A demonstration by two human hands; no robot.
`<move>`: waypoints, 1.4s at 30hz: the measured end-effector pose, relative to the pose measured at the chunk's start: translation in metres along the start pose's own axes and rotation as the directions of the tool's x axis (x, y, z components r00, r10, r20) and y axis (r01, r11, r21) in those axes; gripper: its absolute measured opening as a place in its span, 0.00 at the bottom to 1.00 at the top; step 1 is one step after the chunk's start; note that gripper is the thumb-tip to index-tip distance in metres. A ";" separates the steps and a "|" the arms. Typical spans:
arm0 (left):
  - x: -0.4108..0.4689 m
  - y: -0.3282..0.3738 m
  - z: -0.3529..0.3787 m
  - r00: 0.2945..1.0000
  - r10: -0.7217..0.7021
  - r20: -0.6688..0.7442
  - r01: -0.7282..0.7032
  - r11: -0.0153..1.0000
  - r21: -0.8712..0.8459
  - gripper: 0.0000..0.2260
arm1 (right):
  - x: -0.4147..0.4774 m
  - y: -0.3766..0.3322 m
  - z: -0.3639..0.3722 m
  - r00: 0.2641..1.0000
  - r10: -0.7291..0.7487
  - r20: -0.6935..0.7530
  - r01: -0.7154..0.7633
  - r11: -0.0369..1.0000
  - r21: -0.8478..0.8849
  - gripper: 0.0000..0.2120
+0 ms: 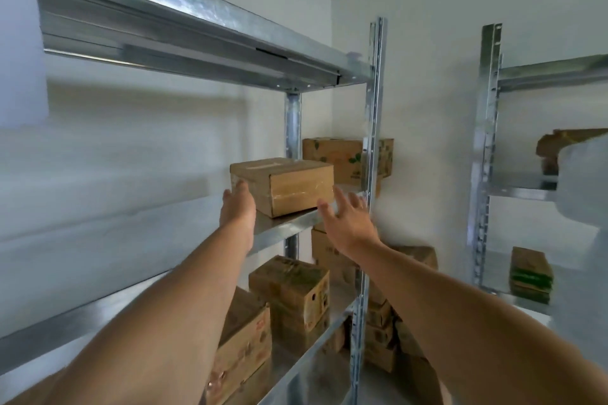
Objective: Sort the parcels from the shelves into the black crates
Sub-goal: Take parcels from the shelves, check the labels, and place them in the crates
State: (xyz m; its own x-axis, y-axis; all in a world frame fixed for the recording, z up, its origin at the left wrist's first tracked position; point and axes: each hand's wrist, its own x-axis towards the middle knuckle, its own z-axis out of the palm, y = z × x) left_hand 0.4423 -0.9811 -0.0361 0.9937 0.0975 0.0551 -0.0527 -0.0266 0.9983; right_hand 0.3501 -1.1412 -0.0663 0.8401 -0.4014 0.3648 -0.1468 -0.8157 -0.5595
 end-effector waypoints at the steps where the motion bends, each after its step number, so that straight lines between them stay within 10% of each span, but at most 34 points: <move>1: 0.016 0.001 0.007 1.000 -0.014 0.005 0.014 1.000 -0.023 0.27 | 0.019 0.002 0.005 1.000 0.021 0.003 -0.021 0.999 0.042 0.32; 22: 0.177 0.028 0.067 0.986 -0.098 0.138 0.106 0.993 -0.058 0.11 | 0.238 0.015 0.049 0.914 0.376 0.149 -0.316 0.434 0.844 0.30; 32: 0.089 0.049 0.002 0.996 0.082 -0.032 -0.085 0.992 -0.098 0.12 | 0.177 -0.006 0.025 0.935 0.026 0.354 -0.342 0.336 0.878 0.36; 42: -0.071 0.037 -0.077 0.970 0.005 -0.241 -0.046 0.986 -0.163 0.24 | 0.054 -0.019 -0.003 0.800 -0.227 0.555 -0.460 0.362 0.811 0.36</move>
State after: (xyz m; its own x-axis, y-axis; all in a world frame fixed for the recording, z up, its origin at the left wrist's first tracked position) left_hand 0.3623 -0.9124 -0.0015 0.9402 0.3346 0.0639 -0.1136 0.1310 0.9848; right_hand 0.3971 -1.1486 -0.0341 0.9955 0.0948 0.0060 -0.0157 0.2270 -0.9738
